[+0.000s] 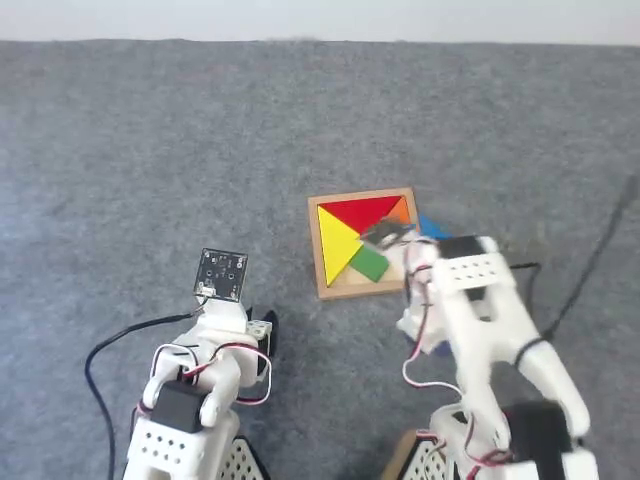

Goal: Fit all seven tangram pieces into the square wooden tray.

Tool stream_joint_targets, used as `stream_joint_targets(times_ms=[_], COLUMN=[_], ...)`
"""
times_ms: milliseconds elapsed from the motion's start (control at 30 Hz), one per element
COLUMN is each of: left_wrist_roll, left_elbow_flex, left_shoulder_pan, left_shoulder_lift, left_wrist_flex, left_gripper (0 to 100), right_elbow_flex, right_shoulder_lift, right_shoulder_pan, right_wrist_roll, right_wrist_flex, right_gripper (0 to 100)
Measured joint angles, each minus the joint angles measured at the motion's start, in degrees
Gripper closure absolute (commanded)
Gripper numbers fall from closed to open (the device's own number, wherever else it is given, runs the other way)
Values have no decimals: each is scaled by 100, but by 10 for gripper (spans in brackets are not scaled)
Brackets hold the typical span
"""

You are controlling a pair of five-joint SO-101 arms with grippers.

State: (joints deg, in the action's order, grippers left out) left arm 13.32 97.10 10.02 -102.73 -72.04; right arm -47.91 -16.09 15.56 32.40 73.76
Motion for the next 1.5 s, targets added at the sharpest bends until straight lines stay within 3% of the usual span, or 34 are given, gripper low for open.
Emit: stream_joint_targets(times_ms=[233, 467, 800, 1100, 1233, 1333, 1500], left_wrist_roll=[0, 0, 0, 0, 0, 0, 0], left_elbow_flex=[0, 0, 0, 0, 0, 0, 0], left_shoulder_pan=[0, 0, 0, 0, 0, 0, 0], left_shoulder_lift=[0, 0, 0, 0, 0, 0, 0], left_wrist_flex=[0, 0, 0, 0, 0, 0, 0], left_gripper=[895, 895, 895, 895, 895, 895, 895], right_elbow_flex=[105, 862, 1407, 2708, 2690, 2171, 308], right_shoulder_lift=[1011, 1802, 2171, 2189, 1679, 782, -738], right_shoulder_pan=[158, -703, -1468, -2910, -2945, -2585, -1477], right_wrist_roll=[167, 229, 246, 352, 237, 615, 853], right_wrist_flex=[-316, -396, -624, -255, 79, 615, 774], right_gripper=[754, 940, 950, 951, 948, 938, 743])
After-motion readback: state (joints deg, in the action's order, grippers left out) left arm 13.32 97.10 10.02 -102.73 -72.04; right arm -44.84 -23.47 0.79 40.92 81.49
